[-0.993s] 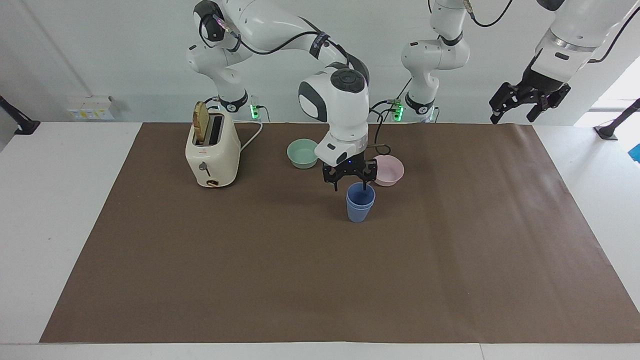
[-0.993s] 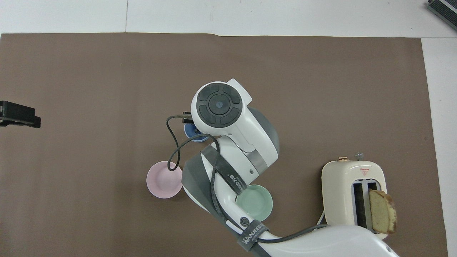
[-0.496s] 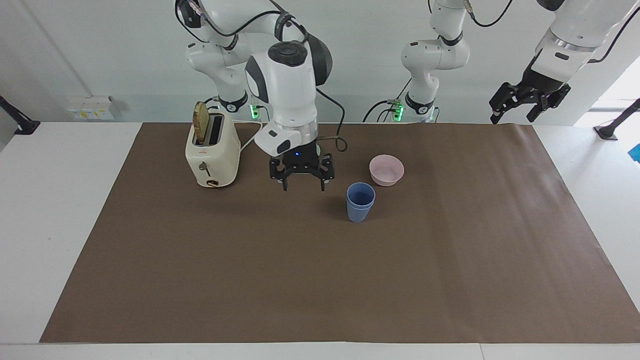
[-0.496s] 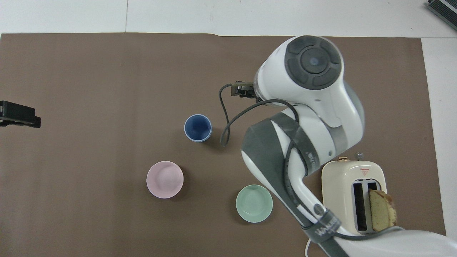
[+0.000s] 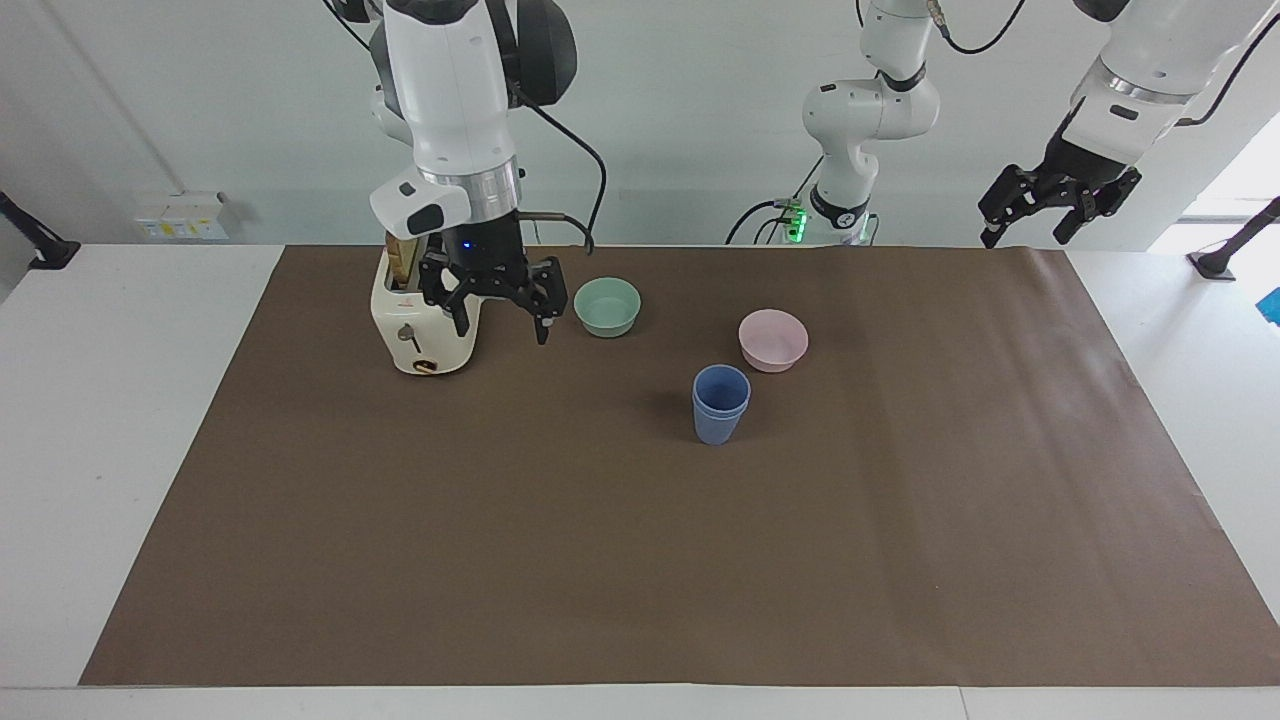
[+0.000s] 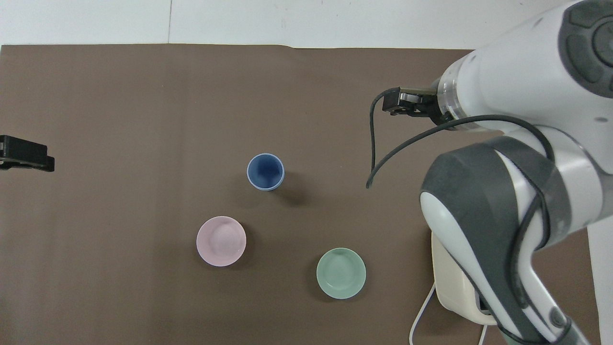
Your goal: Stack blue cups with both arms
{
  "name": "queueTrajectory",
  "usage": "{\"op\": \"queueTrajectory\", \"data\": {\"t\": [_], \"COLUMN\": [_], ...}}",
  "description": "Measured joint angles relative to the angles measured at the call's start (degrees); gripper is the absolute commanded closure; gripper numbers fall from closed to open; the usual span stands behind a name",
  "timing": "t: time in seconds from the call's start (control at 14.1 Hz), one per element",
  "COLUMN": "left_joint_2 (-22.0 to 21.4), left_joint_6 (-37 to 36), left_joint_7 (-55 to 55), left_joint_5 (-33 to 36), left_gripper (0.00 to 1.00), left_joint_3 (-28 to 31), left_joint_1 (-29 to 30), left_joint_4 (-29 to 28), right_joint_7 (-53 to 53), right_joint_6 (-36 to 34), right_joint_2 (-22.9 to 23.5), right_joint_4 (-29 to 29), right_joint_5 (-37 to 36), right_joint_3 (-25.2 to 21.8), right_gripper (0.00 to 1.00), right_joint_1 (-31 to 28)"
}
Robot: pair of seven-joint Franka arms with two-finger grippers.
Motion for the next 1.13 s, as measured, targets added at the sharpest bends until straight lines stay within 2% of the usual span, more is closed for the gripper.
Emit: {"op": "queueTrajectory", "data": {"t": [0.35,0.85,1.13], "left_joint_2": [0.0,0.0,0.0], "left_joint_6": [0.0,0.0,0.0], "left_joint_7": [0.0,0.0,0.0], "left_joint_5": [0.0,0.0,0.0], "left_gripper": [0.0,0.0,0.0], "left_joint_3": [0.0,0.0,0.0], "left_joint_1": [0.0,0.0,0.0], "left_joint_4": [0.0,0.0,0.0], "right_joint_7": [-0.91,-18.46,-21.58], "right_joint_6": [-7.46,-17.83,-21.46], "right_joint_2": [-4.92,-10.68,-13.53], "right_joint_4": [-0.02,-0.02,-0.64], "right_joint_5": [0.0,2.78,3.35], "right_joint_3": [-0.68,-11.56,-13.28], "right_gripper": [0.0,0.0,0.0], "right_joint_1": [-2.97,-4.47,-5.1]}}
